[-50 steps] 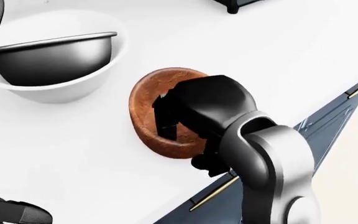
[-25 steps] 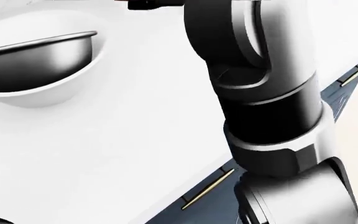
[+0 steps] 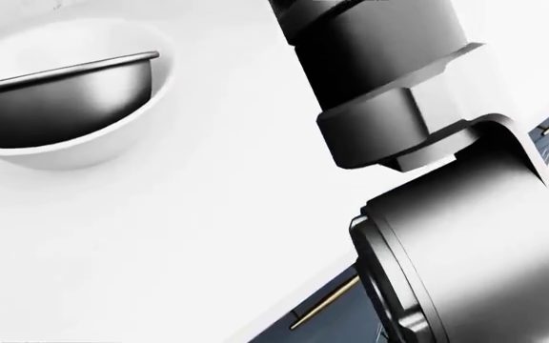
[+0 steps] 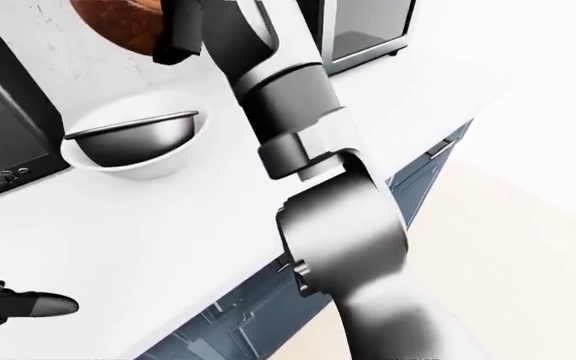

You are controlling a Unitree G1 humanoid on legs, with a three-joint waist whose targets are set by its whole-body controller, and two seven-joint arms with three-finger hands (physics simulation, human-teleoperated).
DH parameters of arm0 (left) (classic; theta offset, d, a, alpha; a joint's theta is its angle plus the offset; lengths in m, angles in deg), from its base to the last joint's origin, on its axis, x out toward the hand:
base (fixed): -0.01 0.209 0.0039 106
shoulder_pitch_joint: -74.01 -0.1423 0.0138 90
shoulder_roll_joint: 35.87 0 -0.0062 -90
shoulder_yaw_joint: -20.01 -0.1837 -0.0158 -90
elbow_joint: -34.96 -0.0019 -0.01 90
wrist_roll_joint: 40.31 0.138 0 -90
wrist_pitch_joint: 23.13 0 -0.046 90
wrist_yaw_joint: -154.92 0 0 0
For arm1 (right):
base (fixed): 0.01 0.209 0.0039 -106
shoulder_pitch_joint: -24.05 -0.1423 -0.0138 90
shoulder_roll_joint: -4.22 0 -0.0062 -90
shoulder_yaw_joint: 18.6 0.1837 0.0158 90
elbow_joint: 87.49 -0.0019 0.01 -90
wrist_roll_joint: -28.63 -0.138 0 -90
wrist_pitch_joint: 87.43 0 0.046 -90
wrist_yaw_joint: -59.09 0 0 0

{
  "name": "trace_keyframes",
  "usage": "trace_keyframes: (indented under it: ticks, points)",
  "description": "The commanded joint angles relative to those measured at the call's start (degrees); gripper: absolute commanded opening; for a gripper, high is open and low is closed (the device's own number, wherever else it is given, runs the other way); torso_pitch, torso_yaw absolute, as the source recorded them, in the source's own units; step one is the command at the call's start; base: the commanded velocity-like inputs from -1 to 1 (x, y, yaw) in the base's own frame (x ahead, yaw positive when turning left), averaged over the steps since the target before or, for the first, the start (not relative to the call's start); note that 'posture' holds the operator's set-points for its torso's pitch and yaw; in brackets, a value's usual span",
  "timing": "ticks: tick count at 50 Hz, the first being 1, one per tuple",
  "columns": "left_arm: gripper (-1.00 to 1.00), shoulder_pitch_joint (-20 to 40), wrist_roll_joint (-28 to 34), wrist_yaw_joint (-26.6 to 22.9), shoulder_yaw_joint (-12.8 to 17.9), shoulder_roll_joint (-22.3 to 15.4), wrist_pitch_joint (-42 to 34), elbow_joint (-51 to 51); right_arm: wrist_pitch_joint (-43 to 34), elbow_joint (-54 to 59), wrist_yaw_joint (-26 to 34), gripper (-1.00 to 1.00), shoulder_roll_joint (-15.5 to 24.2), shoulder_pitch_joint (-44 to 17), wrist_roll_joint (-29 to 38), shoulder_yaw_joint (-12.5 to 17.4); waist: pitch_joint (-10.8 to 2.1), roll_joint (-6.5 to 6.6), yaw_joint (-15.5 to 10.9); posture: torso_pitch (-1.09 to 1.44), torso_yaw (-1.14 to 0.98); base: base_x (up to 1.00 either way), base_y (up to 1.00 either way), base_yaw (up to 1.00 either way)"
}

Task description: Stack the bowls from largest to smallest.

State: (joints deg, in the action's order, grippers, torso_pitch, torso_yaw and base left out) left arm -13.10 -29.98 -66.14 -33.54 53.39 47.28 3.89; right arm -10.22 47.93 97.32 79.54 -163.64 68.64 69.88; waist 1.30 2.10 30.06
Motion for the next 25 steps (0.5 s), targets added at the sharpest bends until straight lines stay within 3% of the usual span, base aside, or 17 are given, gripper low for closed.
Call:
trace_keyframes:
  ticks: [1, 16, 25]
  points:
    - [1.00, 0.81, 0.31, 0.84, 0.72, -0.91, 0.40, 1.07, 1.89, -1.02, -1.75, -1.00, 1.08, -2.27, -2.99, 0.94, -1.30, 0.50, -0.15, 0.00, -0.35, 0.00, 0.00, 0.00]
    - [1.00, 1.84, -2.78, 1.10, 3.26, -3.52, -1.70, 1.06, 4.87, 3.26, -0.72, -1.00, 1.47, -1.57, -10.28, 0.65, -1.05, 0.99, -2.96, 0.00, -0.27, 0.00, 0.00, 0.00]
    - [1.00, 0.47, -3.25, 1.49, 3.40, -2.45, -0.42, 1.07, 7.75, 6.12, -1.81, -1.00, 1.02, -0.79, -10.06, -0.14, -1.10, 1.10, -5.29, 0.00, -0.23, 0.00, 0.00, 0.00]
